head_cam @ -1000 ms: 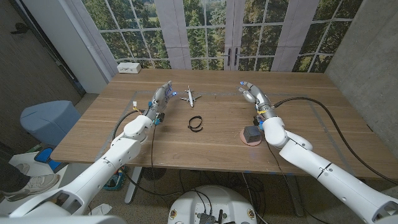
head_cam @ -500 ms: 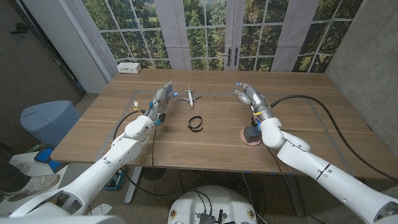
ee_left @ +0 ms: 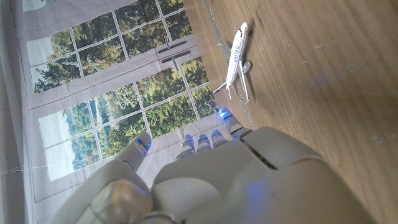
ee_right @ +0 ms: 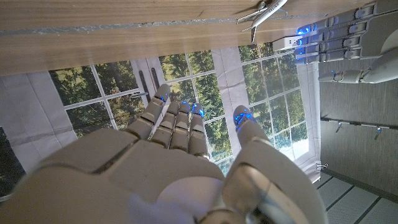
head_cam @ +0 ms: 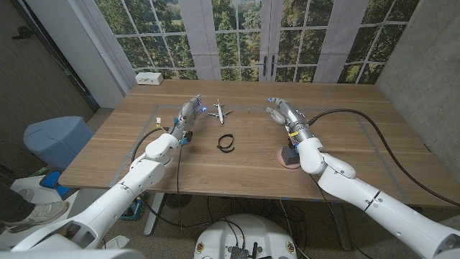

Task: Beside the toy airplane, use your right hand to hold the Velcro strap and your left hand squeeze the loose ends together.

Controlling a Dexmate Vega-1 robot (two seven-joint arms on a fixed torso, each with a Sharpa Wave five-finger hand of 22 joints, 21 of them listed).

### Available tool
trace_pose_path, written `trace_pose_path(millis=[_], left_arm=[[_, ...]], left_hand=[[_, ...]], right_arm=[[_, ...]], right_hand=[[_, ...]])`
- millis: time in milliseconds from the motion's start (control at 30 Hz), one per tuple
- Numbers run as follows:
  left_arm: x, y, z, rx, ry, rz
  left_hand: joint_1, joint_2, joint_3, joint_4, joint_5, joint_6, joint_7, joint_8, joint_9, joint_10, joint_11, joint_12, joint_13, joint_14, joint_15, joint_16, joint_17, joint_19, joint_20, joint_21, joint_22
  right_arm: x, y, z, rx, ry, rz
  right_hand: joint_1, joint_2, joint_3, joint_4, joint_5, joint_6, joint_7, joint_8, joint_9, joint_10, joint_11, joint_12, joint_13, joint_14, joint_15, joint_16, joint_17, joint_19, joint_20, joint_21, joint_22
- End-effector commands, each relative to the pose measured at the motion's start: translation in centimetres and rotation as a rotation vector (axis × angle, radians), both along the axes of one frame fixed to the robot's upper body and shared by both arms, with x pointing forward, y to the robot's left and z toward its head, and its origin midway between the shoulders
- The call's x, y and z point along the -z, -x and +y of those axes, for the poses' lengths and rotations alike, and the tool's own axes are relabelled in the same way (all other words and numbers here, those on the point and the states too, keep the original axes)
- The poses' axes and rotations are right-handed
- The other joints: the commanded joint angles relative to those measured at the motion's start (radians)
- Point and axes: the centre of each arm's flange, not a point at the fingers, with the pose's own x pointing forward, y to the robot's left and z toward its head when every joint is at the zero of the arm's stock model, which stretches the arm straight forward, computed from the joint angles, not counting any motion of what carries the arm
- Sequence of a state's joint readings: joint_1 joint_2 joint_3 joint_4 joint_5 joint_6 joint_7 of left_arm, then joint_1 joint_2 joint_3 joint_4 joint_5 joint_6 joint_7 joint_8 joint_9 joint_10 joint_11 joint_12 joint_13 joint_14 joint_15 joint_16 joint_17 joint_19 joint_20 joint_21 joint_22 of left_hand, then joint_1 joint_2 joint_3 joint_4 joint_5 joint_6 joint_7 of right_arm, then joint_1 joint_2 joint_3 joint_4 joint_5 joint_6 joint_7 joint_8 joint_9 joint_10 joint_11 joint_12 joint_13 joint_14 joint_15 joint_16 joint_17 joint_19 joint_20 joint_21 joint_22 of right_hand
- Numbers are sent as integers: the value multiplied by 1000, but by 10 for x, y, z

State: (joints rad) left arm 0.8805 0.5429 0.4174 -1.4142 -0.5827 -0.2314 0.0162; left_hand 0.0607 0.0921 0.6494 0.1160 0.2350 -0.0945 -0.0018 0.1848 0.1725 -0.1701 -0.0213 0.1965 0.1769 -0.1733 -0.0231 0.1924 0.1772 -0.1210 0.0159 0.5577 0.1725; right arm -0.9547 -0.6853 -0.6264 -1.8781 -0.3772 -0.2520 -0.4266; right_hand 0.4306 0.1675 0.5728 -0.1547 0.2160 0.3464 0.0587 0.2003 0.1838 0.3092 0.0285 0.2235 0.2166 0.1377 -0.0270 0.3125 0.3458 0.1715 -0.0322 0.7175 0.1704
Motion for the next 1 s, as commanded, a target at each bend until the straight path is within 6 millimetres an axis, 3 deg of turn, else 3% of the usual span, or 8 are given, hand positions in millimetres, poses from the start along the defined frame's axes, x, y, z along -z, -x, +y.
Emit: trace_pose_path(millis=[33, 200, 433, 1000], left_arm=[[1, 1, -1, 10, -7, -2], [2, 2, 0, 15, -4, -4], [4, 3, 1, 19, -4, -3], [6, 5, 1, 18, 1, -5]], left_hand=[[-8, 47, 2, -3, 4, 5, 0, 0, 0, -14, -3, 1, 1, -12, -1, -2, 0, 7, 1, -2, 2], [-9, 47, 2, -3, 4, 5, 1, 0, 0, -14, -3, 0, 1, -12, 0, -2, 0, 8, 1, -4, 2], [-10, 48, 2, -4, 4, 6, 1, -1, 0, -14, -3, 0, 1, -12, 0, -3, 0, 9, 1, -5, 2], [-11, 48, 4, -5, 4, 7, 1, -1, 0, -12, -3, -1, 1, -12, 0, -4, 1, 12, 1, -11, 2]], right_arm=[[8, 9, 16, 20, 68, -7], [10, 13, 23, 33, 90, -13], [12, 17, 32, 37, 121, -18], [22, 15, 46, 18, 174, 10]], right_hand=[[5, 5, 5, -8, 8, 9, 5, 7, 5, 8, 3, 7, 2, 10, 2, 5, 2, 16, 7, -1, 2], [15, 4, 6, -12, 9, 12, 4, 7, 5, 10, 3, 7, 2, 14, 0, 6, 1, 20, 11, -3, 2], [38, -1, 7, -17, 12, 19, -11, 7, 5, 16, -7, 8, 3, 41, -13, 21, 2, 20, 55, -10, 3], [53, -5, 2, -16, 13, 20, -16, 5, 5, 19, -18, 8, 6, 42, -18, 27, 7, 26, 67, -14, 4]])
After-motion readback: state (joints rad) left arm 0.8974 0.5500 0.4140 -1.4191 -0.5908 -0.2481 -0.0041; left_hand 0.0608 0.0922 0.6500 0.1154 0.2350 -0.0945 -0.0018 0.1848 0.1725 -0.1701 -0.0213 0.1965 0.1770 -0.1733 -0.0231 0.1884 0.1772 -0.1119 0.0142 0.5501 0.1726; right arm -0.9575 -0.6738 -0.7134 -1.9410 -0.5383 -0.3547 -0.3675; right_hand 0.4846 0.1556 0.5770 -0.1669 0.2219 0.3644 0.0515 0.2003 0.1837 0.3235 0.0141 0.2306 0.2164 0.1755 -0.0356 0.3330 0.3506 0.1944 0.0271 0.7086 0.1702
